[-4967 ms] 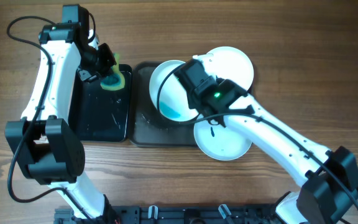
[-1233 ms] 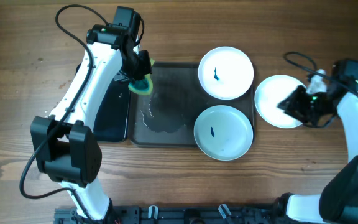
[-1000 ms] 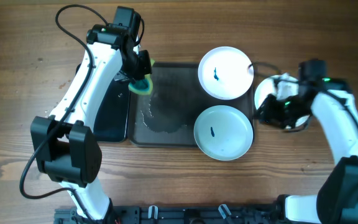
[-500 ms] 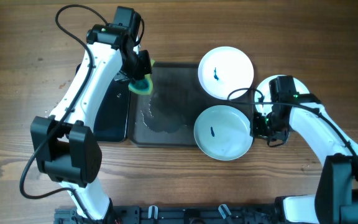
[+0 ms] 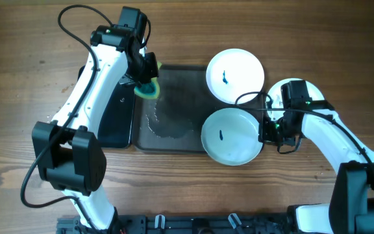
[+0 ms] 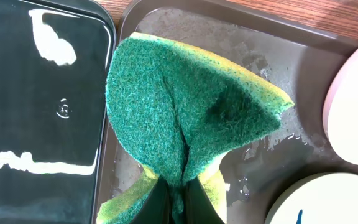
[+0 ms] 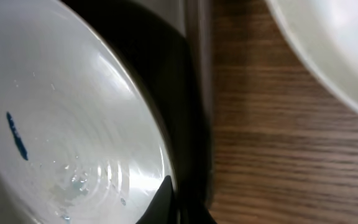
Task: Clean dirty plates on tray and stack at the side
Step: 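Grip the lower-right plate rim with the right gripper and drag it left, then scrub the second plate with the sponge in the left gripper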
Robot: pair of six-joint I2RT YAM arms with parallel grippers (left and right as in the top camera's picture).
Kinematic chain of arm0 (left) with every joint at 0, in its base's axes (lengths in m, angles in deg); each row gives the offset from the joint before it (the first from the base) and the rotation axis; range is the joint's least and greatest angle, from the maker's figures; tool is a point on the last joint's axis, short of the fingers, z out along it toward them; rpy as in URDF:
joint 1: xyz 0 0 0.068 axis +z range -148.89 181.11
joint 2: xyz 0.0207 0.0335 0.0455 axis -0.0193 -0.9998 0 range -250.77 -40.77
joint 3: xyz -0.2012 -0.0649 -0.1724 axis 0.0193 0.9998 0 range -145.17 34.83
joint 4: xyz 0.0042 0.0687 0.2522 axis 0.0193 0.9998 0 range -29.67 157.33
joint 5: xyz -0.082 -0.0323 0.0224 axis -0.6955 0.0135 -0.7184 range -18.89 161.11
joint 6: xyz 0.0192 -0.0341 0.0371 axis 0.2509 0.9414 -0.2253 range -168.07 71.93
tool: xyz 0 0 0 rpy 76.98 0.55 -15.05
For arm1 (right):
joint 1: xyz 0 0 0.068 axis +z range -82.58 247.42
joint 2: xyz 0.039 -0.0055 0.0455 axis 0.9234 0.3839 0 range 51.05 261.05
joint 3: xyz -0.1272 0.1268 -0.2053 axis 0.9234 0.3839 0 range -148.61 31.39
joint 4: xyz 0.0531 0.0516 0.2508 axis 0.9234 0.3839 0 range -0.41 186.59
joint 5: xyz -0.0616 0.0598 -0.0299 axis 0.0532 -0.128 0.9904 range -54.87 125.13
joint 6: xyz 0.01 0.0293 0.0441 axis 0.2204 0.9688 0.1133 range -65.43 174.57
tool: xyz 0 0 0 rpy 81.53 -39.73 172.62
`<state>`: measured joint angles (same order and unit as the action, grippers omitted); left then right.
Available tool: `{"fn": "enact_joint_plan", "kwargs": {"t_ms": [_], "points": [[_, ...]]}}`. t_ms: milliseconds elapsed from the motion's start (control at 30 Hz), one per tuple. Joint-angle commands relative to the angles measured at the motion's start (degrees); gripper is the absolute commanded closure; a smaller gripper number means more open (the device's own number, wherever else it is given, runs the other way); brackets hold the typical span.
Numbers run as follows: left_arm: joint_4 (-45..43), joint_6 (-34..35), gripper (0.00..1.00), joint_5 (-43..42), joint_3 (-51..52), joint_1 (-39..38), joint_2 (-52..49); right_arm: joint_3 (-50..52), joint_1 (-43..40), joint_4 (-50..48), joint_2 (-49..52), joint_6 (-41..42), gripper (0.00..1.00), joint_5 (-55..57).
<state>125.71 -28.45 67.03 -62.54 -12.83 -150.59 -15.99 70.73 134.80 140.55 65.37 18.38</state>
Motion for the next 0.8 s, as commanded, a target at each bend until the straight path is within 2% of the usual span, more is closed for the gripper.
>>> {"fn": "enact_joint_plan", "kwargs": {"t_ms": [0,200,400,500,767], "points": [[-0.2,0.6,0.96,1.0,-0.5,-0.2,0.3,-3.6,2.8,1.4,-2.7,0.3,0.96,-2.8],[-0.2,0.8,0.96,0.9,-0.5,-0.2,0.3,-6.2,11.5,-1.0,-5.2,10.7,0.96,-2.8],[-0.4,2.1,0.96,1.0,-0.5,-0.2,0.3,-6.3,23.1,-14.1,-2.1,31.3,0.96,2.3],[-0.4,2.1,0.96,1.0,-0.5,-0.2,0.3,-7.0,26.5,-16.6,2.0,38.4,0.96,4.9],[-1.1,3.1,0.96,1.2,-0.5,-0.2,0.3,-13.5,27.6,-18.6,11.7,39.5,0.96,9.0]]}}
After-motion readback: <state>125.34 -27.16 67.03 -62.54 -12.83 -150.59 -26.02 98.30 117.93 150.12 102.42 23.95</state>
